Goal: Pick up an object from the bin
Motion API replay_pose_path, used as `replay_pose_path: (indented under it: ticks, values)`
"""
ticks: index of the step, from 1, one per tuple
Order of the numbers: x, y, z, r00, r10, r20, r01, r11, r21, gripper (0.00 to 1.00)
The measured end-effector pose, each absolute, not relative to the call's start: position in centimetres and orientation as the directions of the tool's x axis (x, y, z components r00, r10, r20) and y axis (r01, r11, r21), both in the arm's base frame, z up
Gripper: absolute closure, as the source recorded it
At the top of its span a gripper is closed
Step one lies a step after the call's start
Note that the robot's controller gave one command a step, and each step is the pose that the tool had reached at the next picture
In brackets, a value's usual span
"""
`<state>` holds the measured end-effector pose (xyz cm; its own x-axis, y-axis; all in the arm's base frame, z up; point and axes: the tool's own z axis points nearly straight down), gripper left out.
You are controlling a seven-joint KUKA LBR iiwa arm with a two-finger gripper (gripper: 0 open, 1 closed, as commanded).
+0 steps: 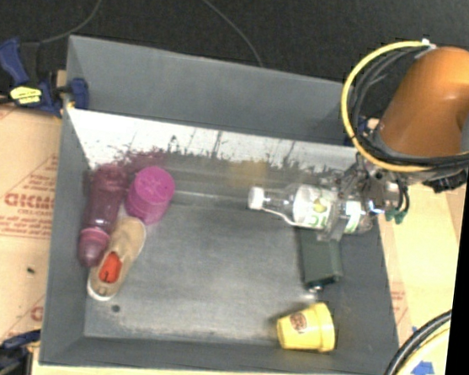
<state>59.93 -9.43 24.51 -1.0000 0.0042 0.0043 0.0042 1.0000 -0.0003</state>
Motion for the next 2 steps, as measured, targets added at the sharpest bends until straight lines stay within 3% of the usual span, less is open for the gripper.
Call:
replay_pose_path:
  ticks: [1, 2]
  values:
    - [60.1, -9.4, 25.0, -1.0, 0.001, -0.004, 0.001, 1.0, -0.002, 0.0]
    - [59.9, -10.1, 33.2, -0.999, 0.048, -0.003, 0.048, 0.999, -0.001, 0.0]
